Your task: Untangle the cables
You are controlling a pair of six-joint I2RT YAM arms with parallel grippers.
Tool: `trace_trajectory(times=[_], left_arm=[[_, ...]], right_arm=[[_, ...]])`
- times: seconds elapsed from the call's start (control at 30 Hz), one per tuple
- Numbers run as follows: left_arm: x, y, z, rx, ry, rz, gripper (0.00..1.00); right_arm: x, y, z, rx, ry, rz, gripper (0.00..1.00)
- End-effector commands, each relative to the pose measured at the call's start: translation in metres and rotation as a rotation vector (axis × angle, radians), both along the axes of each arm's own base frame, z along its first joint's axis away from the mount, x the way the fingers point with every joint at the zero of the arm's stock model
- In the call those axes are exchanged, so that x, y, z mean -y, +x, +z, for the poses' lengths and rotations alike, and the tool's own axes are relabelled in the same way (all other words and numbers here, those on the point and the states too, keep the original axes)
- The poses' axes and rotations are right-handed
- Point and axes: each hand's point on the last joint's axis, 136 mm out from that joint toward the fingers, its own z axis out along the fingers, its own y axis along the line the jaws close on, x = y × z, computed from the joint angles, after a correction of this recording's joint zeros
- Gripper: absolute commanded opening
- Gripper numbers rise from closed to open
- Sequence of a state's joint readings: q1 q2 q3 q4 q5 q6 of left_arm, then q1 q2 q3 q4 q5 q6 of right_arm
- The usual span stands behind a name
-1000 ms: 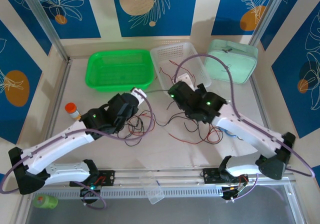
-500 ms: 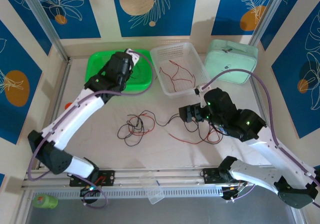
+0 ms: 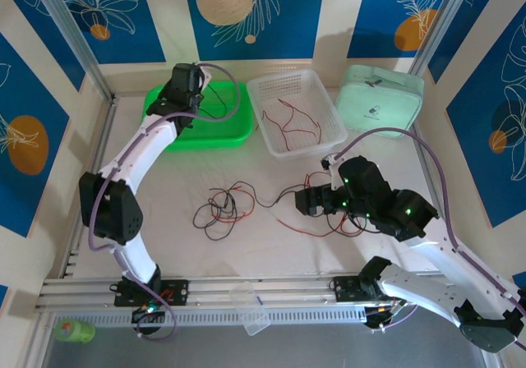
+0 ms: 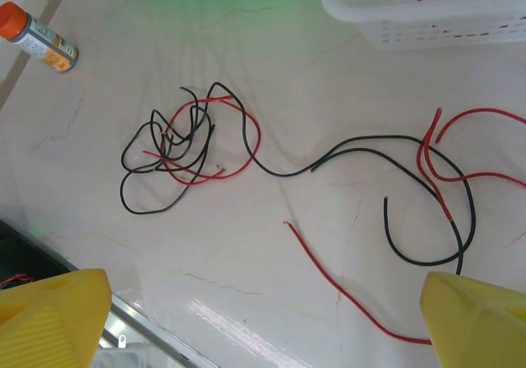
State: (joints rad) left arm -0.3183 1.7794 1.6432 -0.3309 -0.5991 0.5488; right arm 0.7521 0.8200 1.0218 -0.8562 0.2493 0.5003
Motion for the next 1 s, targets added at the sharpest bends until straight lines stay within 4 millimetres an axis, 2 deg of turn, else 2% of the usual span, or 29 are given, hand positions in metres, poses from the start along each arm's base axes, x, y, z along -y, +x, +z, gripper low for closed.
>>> trace_trajectory(times=[0.0, 0.1, 0.23, 0.3, 0.37, 0.4, 0.43, 0.5, 0.63, 0.67, 0.77, 0.87, 0.97], left_arm=[[-0.005, 0.023, -0.016, 0.003, -0.052, 0.004, 0.0], [-0.01, 0.032, -0.059, -0.073, -0.061, 0.024, 0.0], [-0.013, 0.033, -0.11, -0.167, -0.082, 0.057, 0.0], [-0.014, 0.031, -0.125, -0.199, -0.1, 0.073, 0.0], [-0.014, 0.03, -0.131, -0.213, -0.124, 0.086, 0.0], [-0.013, 0.029, -0.132, -0.216, -0.139, 0.09, 0.1], [-0.013, 0.028, -0.131, -0.22, -0.154, 0.093, 0.23], [-0.013, 0.027, -0.13, -0.233, -0.18, 0.1, 0.43], [-0.013, 0.027, -0.118, -0.24, -0.206, 0.119, 0.71], [-0.013, 0.027, -0.113, -0.234, -0.209, 0.123, 0.75], [-0.015, 0.024, -0.087, -0.195, -0.23, 0.132, 0.8], [-0.013, 0.015, -0.048, -0.132, -0.29, 0.125, 0.87], [-0.012, -0.006, -0.004, -0.068, -0.382, 0.124, 0.98]], right_arm=[[-0.001, -0.005, -0.004, -0.043, 0.035, -0.01, 0.97], [0.0, -0.006, -0.007, -0.056, 0.038, -0.024, 0.96], [0.0, -0.006, -0.01, -0.069, 0.041, -0.036, 0.96], [0.0, -0.006, -0.012, -0.076, 0.043, -0.04, 0.96], [0.0, -0.006, -0.015, -0.088, 0.042, -0.047, 0.96], [-0.001, -0.005, -0.018, -0.098, 0.04, -0.053, 0.96], [-0.002, -0.005, -0.022, -0.112, 0.041, -0.062, 0.96], [-0.004, -0.004, -0.032, -0.146, 0.044, -0.076, 0.96], [-0.009, -0.003, -0.055, -0.221, 0.044, -0.122, 0.95], [-0.01, -0.003, -0.059, -0.231, 0.04, -0.132, 0.95], [-0.005, -0.002, -0.07, -0.255, 0.006, -0.188, 0.94], [0.006, 0.0, -0.079, -0.282, -0.042, -0.263, 0.92], [0.009, 0.003, -0.088, -0.315, -0.09, -0.307, 0.89]])
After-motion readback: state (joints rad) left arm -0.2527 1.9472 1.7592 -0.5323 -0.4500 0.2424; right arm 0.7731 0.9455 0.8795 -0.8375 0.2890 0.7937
